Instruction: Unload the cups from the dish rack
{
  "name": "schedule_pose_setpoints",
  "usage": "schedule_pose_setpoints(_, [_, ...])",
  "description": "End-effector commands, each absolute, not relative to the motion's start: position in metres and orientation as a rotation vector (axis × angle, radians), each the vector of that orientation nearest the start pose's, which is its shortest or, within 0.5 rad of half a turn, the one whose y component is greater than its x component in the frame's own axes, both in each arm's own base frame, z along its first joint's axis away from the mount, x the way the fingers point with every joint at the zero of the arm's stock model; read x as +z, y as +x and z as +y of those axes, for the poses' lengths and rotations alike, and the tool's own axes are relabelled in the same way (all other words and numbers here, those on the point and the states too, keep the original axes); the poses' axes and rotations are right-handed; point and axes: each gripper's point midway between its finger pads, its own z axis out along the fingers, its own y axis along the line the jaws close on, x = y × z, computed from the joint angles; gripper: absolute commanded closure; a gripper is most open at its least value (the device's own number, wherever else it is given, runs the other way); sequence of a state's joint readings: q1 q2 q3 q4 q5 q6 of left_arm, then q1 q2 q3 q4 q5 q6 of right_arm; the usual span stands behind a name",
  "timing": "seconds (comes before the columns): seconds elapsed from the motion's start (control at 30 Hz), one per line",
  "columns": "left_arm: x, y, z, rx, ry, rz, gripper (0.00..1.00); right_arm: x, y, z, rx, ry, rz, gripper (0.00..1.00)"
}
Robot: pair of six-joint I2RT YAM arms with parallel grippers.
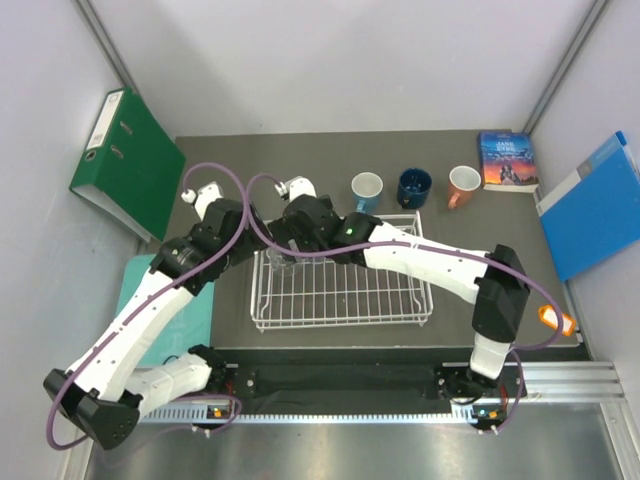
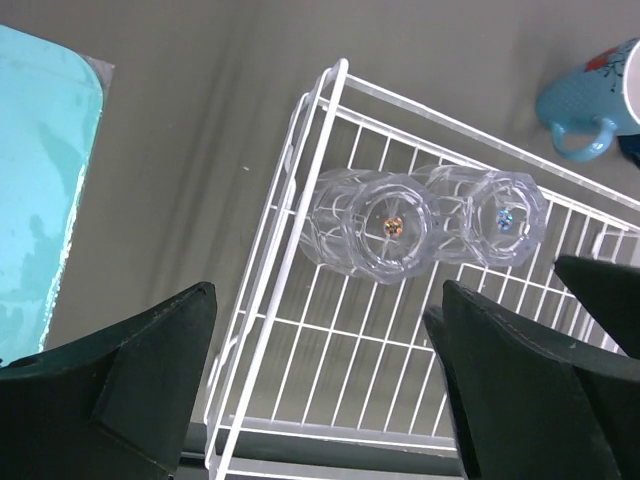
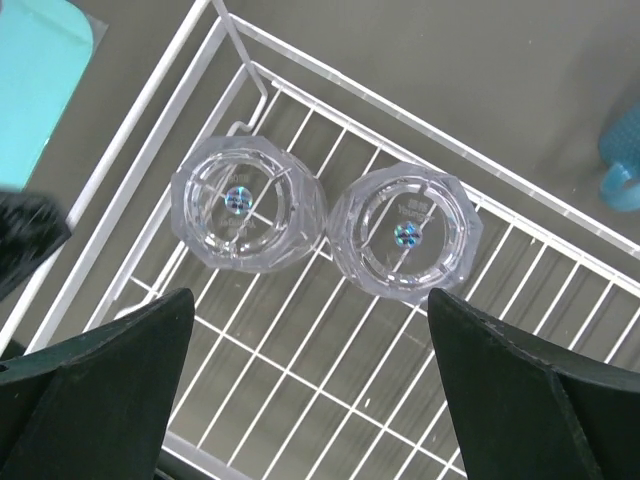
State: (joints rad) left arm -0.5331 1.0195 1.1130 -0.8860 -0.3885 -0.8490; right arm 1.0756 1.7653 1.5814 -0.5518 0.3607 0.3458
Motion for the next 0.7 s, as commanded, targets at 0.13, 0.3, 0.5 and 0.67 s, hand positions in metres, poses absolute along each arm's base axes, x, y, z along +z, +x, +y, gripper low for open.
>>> schedule_pose_setpoints(0.13, [0.246, 0.256, -0.104, -0.344, -0.6, 2.099, 0.01, 0.223, 0.286, 0.402, 0.311, -0.537, 2.112, 0.0])
schedule_pose_setpoints(0.3, [0.247, 0.26, -0.103, -0.34, -0.637, 2.085, 0.01, 0.21, 0.296, 0.386, 0.336, -0.501, 2.162, 0.0])
schedule_pose_setpoints(0.5, [0.248, 0.263, -0.099, -0.311, -0.694, 2.075, 0.01, 0.196, 0.31, 0.372, 0.319, -0.469, 2.188, 0.0])
schedule_pose_setpoints(0.67, [0.255, 0.261, -0.091, -0.296, -0.709, 2.042, 0.01, 0.186, 0.321, 0.362, 0.326, -0.447, 2.203, 0.0])
